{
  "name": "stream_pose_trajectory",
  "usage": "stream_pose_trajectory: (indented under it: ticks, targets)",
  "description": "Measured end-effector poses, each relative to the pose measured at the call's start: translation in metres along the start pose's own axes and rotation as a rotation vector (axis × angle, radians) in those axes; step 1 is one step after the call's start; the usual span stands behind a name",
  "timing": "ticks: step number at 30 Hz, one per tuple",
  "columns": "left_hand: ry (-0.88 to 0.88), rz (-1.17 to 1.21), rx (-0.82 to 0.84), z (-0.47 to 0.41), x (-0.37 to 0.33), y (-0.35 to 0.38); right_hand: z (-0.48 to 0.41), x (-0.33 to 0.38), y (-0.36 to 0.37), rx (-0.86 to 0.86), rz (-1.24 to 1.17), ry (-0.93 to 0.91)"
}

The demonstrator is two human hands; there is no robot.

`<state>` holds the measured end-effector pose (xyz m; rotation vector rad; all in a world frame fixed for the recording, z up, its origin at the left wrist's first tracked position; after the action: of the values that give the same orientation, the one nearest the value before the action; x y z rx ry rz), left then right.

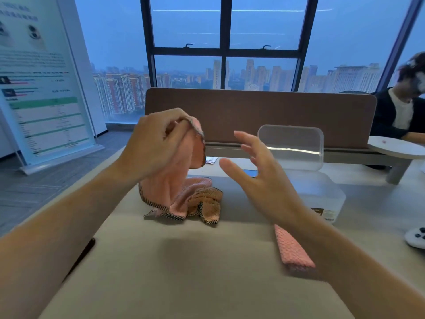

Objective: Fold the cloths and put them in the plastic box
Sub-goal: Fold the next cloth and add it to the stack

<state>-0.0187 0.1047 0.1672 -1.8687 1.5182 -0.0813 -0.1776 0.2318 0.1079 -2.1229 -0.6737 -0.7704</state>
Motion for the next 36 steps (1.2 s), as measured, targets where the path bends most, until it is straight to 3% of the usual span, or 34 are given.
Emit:
stream_pose_trajectory:
  ticks: [5,7,11,15,19,21,23,25,28,30,32,34,36]
  targets:
    - [0.081,0.26,0.181,0.012,-0.048,0.001,-0.016,0.016,0.02,0.299,-0.2,0.082]
    - [0.05,0.343,0.162,0.014,-0.05,-0.004,-0.003,-0.003,0.026,0.433,-0.301,0.193]
    - [-0.12,0.35,0.228,0.021,-0.02,0.0,0.029,-0.053,0.018,0.499,-0.194,0.328]
    - [-0.332,0.387,0.262,0.043,0.029,0.007,0.024,-0.06,-0.017,0.31,-0.126,0.254]
    - [-0.375,0.472,0.203,0.05,0.043,0.002,0.01,-0.024,-0.053,0.106,0.08,0.049]
    - [-0.371,0.445,0.164,0.048,0.04,-0.001,0.017,-0.009,-0.054,0.117,0.121,-0.001]
    - [-0.38,0.418,0.072,0.042,0.034,-0.009,0.029,-0.002,-0.041,0.231,0.092,0.015]
    - [-0.37,0.359,-0.044,0.032,0.024,-0.019,0.043,0.004,-0.022,0.36,-0.047,0.027]
    - [-0.263,0.301,-0.142,0.014,-0.007,-0.031,0.05,0.008,-0.01,0.374,-0.296,0.107]
    - [-0.231,0.248,-0.089,0.003,-0.027,-0.031,0.047,-0.001,-0.009,0.299,-0.356,0.192]
    - [-0.271,0.164,0.064,-0.005,-0.036,-0.023,0.042,-0.014,-0.019,0.085,-0.094,0.197]
    - [-0.361,0.117,0.236,-0.006,-0.039,-0.008,0.05,-0.007,-0.026,-0.173,0.21,0.114]
    - [-0.482,0.208,0.393,0.003,-0.04,0.012,0.06,0.018,-0.014,-0.203,0.19,-0.039]
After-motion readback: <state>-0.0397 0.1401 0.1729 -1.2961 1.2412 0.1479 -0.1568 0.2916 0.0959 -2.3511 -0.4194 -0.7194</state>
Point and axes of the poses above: each hand's wrist, its own z-axis away from the middle knuckle, its own y-axis out of the palm, x = y × z, the point moved 7 cm from there along -z, towards the middle knuckle, and after that the axes turned 1 degree about y, right-handed, at the moved point
